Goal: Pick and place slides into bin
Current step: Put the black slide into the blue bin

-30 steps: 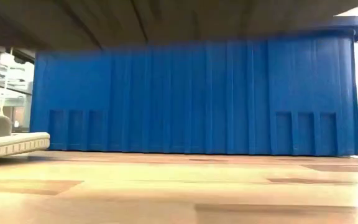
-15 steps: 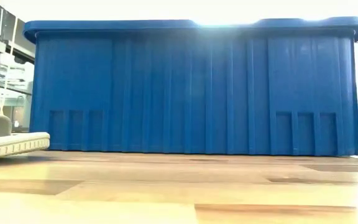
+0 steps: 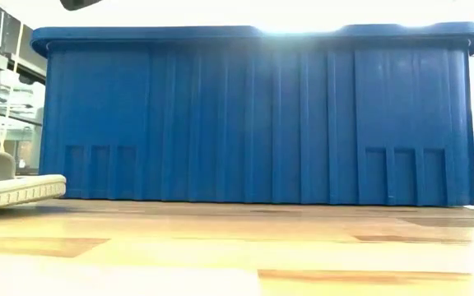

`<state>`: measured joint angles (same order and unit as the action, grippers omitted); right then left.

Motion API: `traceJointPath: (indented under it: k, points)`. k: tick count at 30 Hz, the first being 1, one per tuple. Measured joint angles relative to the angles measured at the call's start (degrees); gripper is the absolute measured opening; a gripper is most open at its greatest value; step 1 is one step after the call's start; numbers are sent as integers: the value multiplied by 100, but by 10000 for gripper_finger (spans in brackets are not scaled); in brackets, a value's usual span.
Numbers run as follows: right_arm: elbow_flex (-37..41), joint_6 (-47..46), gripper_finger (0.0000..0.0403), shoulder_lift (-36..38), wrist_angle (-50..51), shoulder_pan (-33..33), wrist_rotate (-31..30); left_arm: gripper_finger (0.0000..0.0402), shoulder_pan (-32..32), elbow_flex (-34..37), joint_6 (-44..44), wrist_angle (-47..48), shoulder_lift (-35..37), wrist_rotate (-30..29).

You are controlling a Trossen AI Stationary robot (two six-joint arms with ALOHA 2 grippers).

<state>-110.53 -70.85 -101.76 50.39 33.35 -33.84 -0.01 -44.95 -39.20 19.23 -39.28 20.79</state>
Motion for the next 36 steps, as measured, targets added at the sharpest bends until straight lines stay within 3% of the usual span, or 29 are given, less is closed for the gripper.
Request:
traceJointPath:
  k: [10, 22, 27, 35, 36]
  points:
    - [-229, 817, 0, -4, -139, -664, 910, 392, 0, 0, 195, -331, -604, 323]
    - [-211, 1587, 0, -5, -941, -940, 1145, 378, 0, 0, 640, -320, -1139, 548]
    - [-209, 1727, 0, -6, -998, -1015, 1139, 293, 0, 1, 809, -321, -1256, 801]
    - [-202, 1785, 0, -6, -1093, -1044, 1167, 47, 2, 2, 982, -348, -1317, 906]
    - [-202, 1805, 0, -6, -1126, -1037, 1106, 46, 4, 2, 986, -374, -1319, 920]
